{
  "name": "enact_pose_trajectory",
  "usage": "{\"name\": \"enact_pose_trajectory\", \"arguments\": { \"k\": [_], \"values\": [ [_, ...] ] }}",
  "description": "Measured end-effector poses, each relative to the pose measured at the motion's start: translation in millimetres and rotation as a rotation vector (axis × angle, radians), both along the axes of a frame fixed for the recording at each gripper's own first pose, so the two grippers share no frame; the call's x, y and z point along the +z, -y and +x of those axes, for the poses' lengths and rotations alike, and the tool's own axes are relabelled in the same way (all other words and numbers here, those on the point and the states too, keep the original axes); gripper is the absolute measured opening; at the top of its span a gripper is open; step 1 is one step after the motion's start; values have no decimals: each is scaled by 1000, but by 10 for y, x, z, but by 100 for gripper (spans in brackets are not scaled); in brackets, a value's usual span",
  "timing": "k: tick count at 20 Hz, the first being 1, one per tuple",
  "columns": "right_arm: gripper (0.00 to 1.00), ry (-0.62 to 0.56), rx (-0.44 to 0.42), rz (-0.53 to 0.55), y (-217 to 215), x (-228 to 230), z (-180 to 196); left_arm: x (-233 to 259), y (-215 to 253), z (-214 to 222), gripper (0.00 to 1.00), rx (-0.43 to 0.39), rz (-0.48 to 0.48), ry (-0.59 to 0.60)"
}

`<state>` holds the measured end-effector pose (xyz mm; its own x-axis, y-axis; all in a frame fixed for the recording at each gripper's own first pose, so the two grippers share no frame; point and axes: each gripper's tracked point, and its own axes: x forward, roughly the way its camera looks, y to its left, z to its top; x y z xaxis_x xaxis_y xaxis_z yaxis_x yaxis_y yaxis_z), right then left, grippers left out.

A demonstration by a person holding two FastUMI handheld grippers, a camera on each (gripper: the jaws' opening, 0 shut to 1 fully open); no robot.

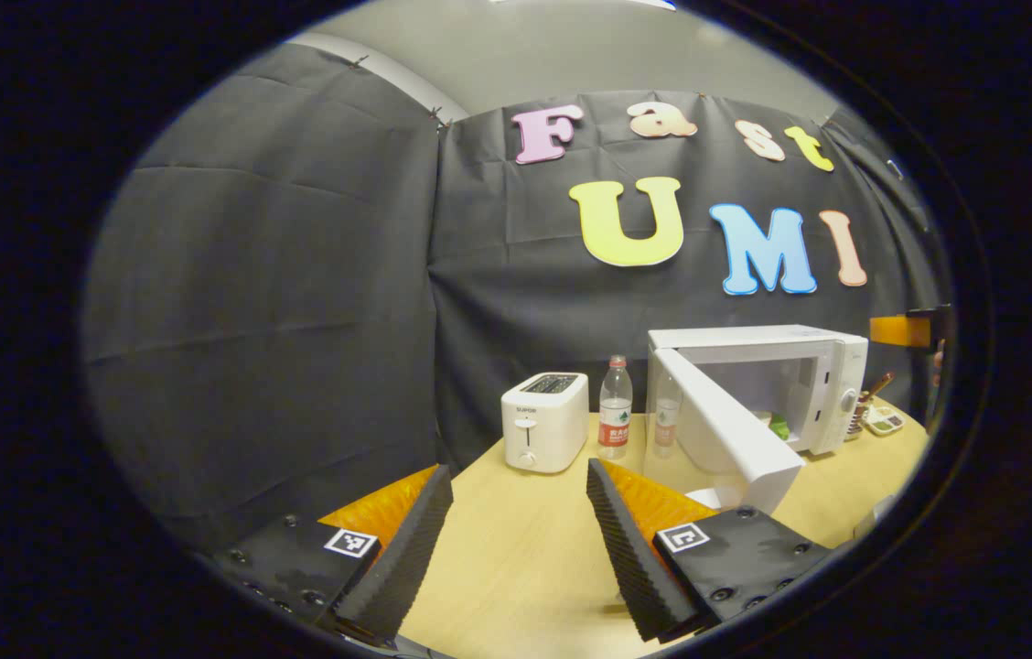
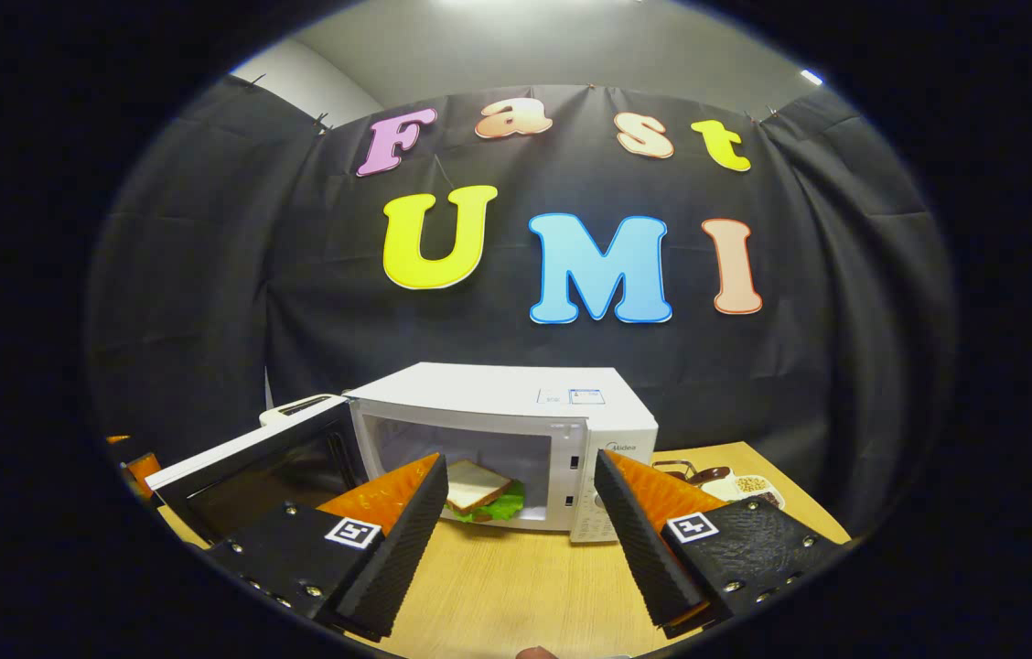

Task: Open the microwave oven with the left hand, put the food in, and close the microwave oven.

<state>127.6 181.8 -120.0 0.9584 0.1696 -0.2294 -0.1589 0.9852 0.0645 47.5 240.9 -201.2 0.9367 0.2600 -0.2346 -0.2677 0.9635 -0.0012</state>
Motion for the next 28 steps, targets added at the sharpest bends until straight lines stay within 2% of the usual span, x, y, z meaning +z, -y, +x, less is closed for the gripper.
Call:
{"name": "enact_pose_trajectory", "arguments": {
  "k": [1,4,7,8,9,10,11,12,14,15,20,21,22,28],
  "values": [
    [98,-2,-4,1,75,20,-70,-54,19,-20,84,9,-10,-7],
    [98,-2,-22,-3,347,88,-219,-89,156,-54,41,-2,-6,-12],
    [98,2,-36,1,540,146,-337,-22,280,-119,17,-7,47,-7],
    [93,6,-36,5,583,175,-378,-25,384,-101,10,-34,40,-13],
    [98,10,-36,8,621,183,-414,-43,477,-66,12,-52,30,-26],
    [98,11,-33,13,660,200,-466,-68,589,-70,15,-72,23,-29],
    [93,11,-30,17,695,202,-517,-82,652,-55,14,-77,32,-36],
    [98,7,-30,19,745,196,-574,-76,674,-61,14,-77,44,-43],
    [98,-8,-20,33,826,183,-682,-43,745,-81,3,-82,44,-49],
    [98,-10,-17,36,869,191,-730,-13,795,-87,7,-89,34,-48],
    [98,-17,-17,54,1089,262,-988,31,1085,-89,8,-108,66,-58],
    [98,-19,-18,59,1131,263,-1031,35,1181,-81,3,-118,60,-59],
    [98,-21,-19,59,1178,269,-1069,36,1274,-83,8,-130,54,-60],
    [98,-23,-29,79,1407,379,-1256,107,1780,10,9,-209,64,-54]
  ]
}}
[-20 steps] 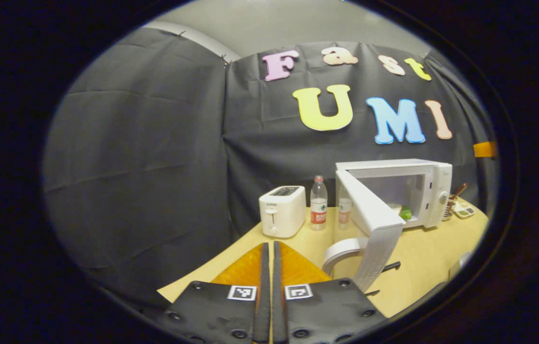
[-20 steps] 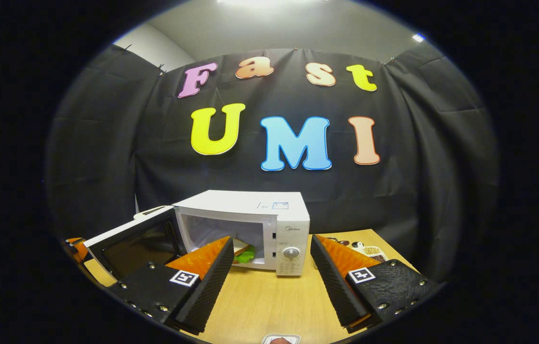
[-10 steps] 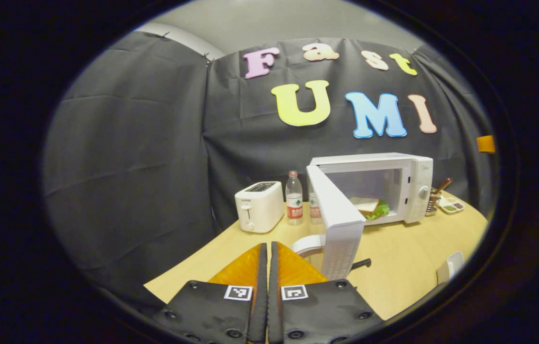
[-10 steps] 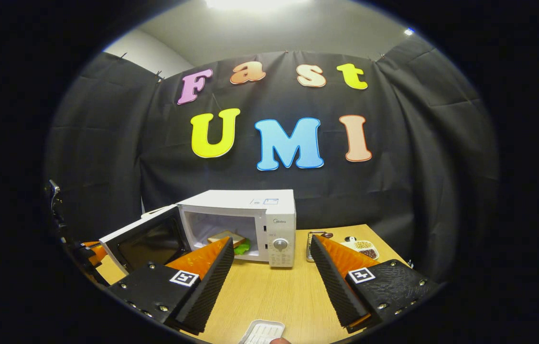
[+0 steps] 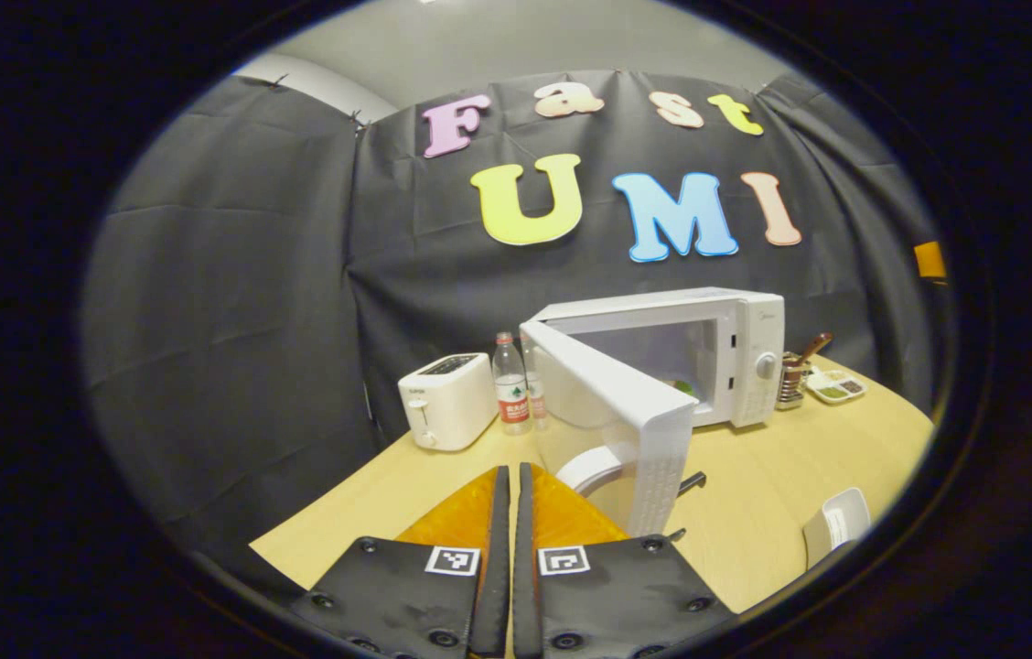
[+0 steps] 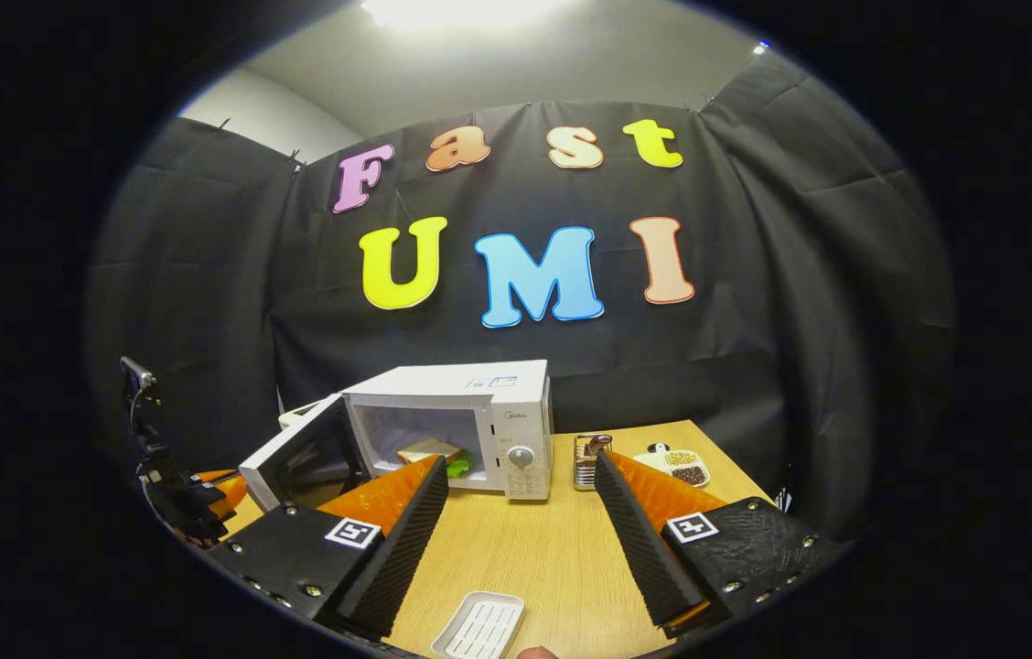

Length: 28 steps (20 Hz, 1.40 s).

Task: Open the microwave oven with the left hand, put the food in, and close the microwave oven.

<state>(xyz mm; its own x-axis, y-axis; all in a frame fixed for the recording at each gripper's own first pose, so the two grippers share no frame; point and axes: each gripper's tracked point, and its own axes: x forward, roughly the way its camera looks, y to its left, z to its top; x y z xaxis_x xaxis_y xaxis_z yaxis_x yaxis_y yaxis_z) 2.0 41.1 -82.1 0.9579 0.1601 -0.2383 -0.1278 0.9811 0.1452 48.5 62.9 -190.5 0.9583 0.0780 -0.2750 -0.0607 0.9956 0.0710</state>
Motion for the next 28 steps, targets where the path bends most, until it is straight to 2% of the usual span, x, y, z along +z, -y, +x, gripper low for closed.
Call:
{"name": "enact_pose_trajectory", "arguments": {
  "k": [4,17,21,22,23,27,28],
  "values": [
    [98,4,-24,-20,114,72,-28,39,323,153,9,-73,-16,3],
    [98,-8,-134,-56,64,141,236,146,1414,946,10,-404,-107,16],
    [98,-14,-188,-74,92,146,284,110,1570,1206,11,-462,-144,10],
    [93,-17,-203,-74,96,138,299,120,1600,1281,11,-476,-152,11],
    [98,-21,-218,-77,105,134,296,130,1633,1338,10,-490,-153,14],
    [98,-32,-277,-87,129,91,336,97,1797,1605,10,-547,-153,19],
    [93,-35,-290,-88,131,86,356,69,1836,1656,10,-560,-153,17]
  ]
}}
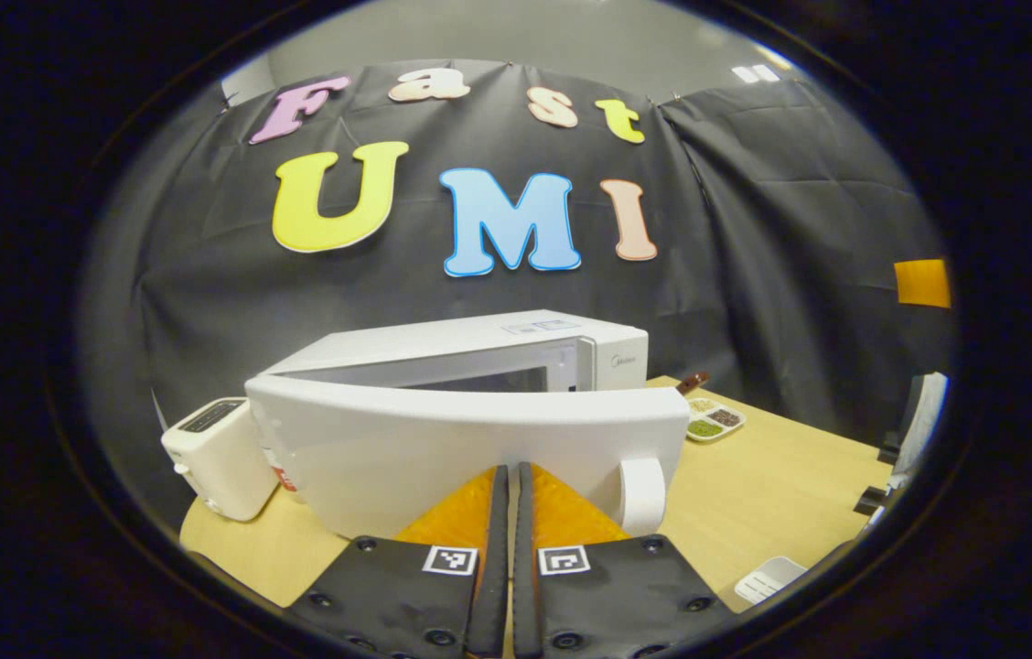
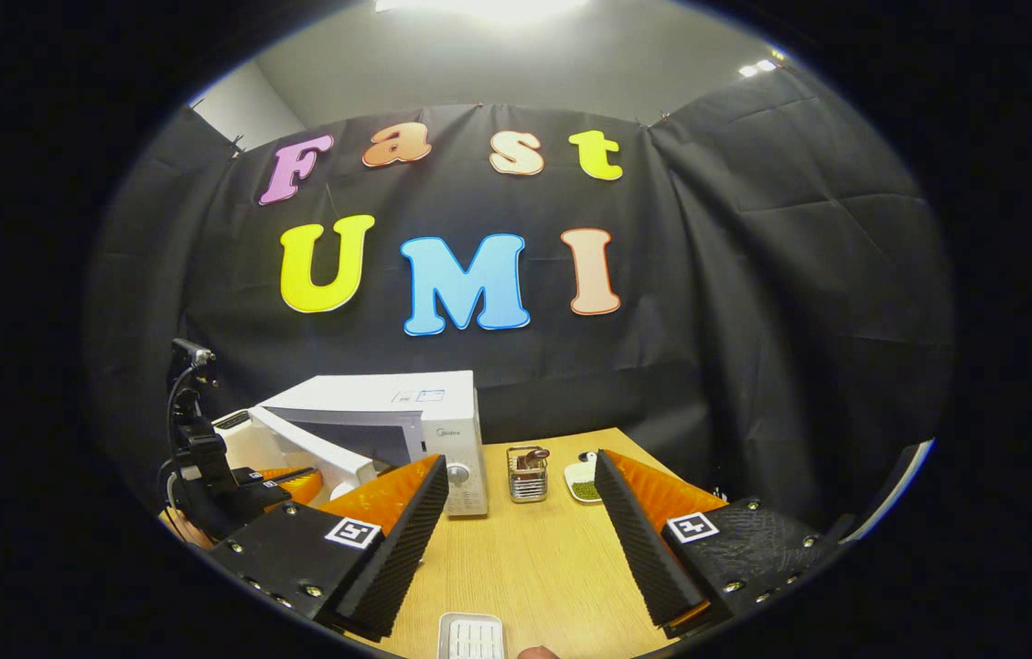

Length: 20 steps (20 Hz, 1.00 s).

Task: Open the microwave oven with the left hand, put the food in, and close the microwave oven.

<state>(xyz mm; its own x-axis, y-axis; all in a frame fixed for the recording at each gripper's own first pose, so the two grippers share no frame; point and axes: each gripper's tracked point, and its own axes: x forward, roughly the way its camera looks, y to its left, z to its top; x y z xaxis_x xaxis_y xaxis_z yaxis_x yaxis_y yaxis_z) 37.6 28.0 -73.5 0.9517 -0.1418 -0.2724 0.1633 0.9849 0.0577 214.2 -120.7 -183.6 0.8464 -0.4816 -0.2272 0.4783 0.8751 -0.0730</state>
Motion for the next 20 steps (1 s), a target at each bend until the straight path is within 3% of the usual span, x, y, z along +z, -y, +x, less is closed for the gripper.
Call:
{"name": "enact_pose_trajectory", "arguments": {
  "k": [1,3,4,5,7,8,9,10,12,14,15,16,17,18,20],
  "values": [
    [98,-2,-12,-3,2,-5,9,-3,31,64,10,-10,-1,-1],
    [98,-13,-32,-5,-8,-32,20,-18,64,210,10,-21,-5,0],
    [98,-17,-39,-6,-19,-38,30,-21,87,275,3,-28,-9,3],
    [93,-20,-48,-11,-24,-41,27,-18,108,340,3,-31,-10,8],
    [98,-20,-66,-19,-30,-39,41,-29,110,488,3,-33,-13,12],
    [98,-20,-73,-21,-42,-30,44,-29,120,566,10,-32,-19,9],
    [98,-21,-78,-26,-62,-35,37,-48,124,632,3,-28,-26,7],
    [93,-23,-81,-30,-72,-33,35,-58,113,700,3,-22,-30,6],
    [98,-29,-79,-38,-127,-46,44,-67,107,831,3,-13,-35,8],
    [93,-30,-76,-44,-174,-52,46,-73,100,918,3,-6,-40,8],
    [98,-30,-75,-45,-197,-46,58,-75,102,956,10,-1,-37,5],
    [98,-30,-71,-47,-216,-41,67,-99,101,991,3,5,-32,4],
    [93,-32,-65,-52,-239,-65,67,-110,105,1036,11,9,-18,6],
    [98,-33,-62,-59,-249,-85,91,-121,120,1036,11,0,-18,-3],
    [98,-29,-54,-56,-299,-76,100,-106,142,1038,11,8,-43,-2]
  ]
}}
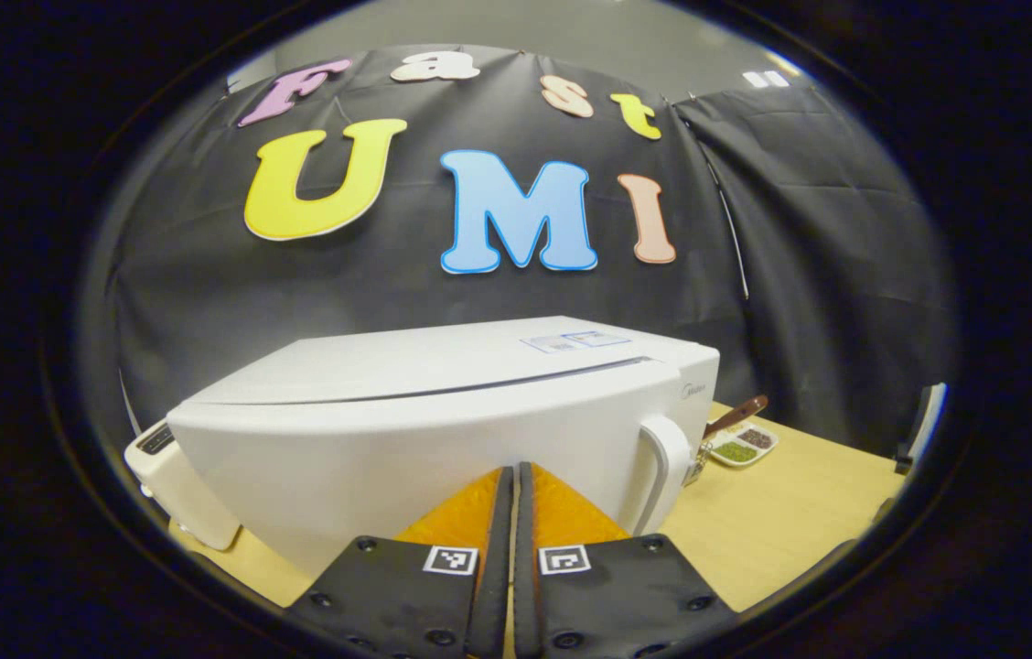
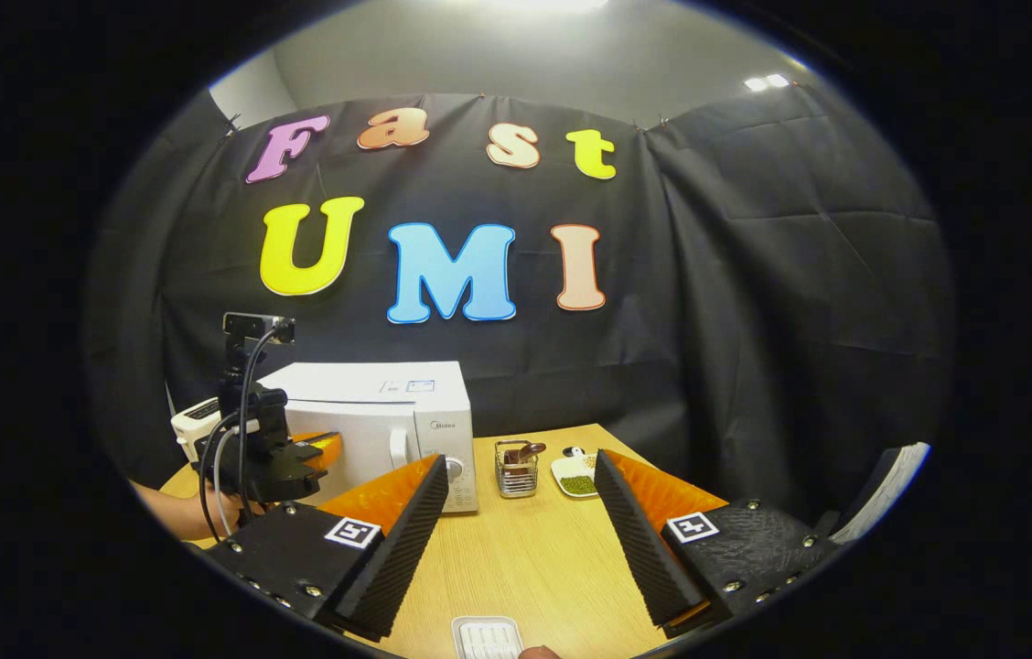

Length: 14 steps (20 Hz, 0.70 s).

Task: Open the microwave oven with the left hand, put the food in, and close the microwave oven.

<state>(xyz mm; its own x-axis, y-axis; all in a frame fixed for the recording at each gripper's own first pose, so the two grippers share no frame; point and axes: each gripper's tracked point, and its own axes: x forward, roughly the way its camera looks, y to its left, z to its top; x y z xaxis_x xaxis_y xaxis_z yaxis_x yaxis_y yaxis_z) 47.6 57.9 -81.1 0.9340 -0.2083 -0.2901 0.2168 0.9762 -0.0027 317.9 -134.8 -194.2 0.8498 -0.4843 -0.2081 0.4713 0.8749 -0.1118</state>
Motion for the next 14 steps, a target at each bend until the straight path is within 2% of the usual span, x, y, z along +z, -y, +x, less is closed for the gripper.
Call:
{"name": "enact_pose_trajectory", "arguments": {
  "k": [2,3,4,5,6,8,9,12,13,14],
  "values": [
    [98,-9,22,7,-65,-28,-18,3,-59,47,13,35,-15,6],
    [98,-12,32,5,-76,-47,-14,3,-53,71,11,45,-26,7],
    [98,-16,44,4,-95,-53,-31,-51,-71,146,8,67,4,-22],
    [98,-17,53,6,-110,-53,-47,-135,0,88,12,50,-22,-59],
    [98,-15,59,10,-120,-44,-60,-118,36,68,8,56,-15,-56],
    [98,-10,82,19,-163,-38,-83,-84,40,63,7,68,29,-59],
    [98,-8,92,16,-154,-30,-90,4,19,20,14,69,29,-47],
    [98,19,112,32,-99,62,-122,350,-139,-255,13,98,-4,-8],
    [93,28,121,44,-79,89,-137,485,-193,-365,14,107,-12,7],
    [98,39,134,53,-61,123,-143,619,-245,-491,14,117,-19,30]
  ]
}}
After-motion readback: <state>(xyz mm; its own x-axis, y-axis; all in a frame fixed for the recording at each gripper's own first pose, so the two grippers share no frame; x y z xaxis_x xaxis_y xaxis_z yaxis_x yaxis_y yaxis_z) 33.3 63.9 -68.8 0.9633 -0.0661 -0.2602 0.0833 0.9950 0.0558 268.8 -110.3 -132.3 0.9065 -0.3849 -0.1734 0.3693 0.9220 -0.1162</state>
